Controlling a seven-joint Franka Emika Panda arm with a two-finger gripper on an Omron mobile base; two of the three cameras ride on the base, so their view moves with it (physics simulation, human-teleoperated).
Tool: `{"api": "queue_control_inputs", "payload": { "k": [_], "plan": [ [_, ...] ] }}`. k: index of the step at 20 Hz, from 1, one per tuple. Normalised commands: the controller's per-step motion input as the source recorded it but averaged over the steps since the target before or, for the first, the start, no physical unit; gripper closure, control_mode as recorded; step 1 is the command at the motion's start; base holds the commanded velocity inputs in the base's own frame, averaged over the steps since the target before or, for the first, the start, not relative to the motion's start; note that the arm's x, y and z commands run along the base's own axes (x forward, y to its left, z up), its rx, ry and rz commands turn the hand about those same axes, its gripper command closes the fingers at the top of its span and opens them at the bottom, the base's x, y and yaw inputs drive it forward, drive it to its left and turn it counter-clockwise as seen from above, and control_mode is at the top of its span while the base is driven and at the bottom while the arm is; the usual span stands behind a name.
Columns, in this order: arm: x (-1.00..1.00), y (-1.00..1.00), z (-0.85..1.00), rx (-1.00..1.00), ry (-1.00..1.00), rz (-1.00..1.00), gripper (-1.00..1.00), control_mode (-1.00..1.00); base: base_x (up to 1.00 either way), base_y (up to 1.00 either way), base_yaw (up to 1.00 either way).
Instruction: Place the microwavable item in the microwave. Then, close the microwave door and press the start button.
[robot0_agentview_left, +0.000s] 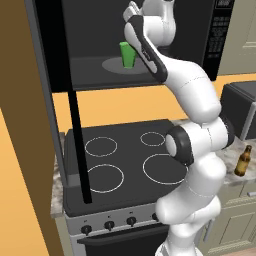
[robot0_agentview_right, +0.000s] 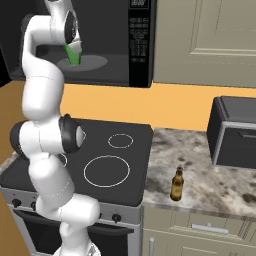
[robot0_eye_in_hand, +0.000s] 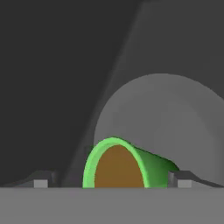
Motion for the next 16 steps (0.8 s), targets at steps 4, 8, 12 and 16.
{"api": "queue_control_inputs", "payload": {
  "k": [4, 8, 12, 16],
  "plan": [
    [-0.88, 0.00, -0.19, 0.00, -0.31, 0.00, -1.00, -1.00, 0.00, 0.00, 0.00],
    [-0.97, 0.00, -0.67, 0.00, -0.13, 0.00, -1.00, -1.00, 0.00, 0.00, 0.00],
    [-0.96, -0.06, -0.81, 0.00, -0.07, 0.00, -1.00, -1.00, 0.00, 0.00, 0.00],
    [-0.14, -0.01, -0.38, -0.08, 0.02, 0.00, -1.00, -1.00, 0.00, 0.00, 0.00]
  ]
}}
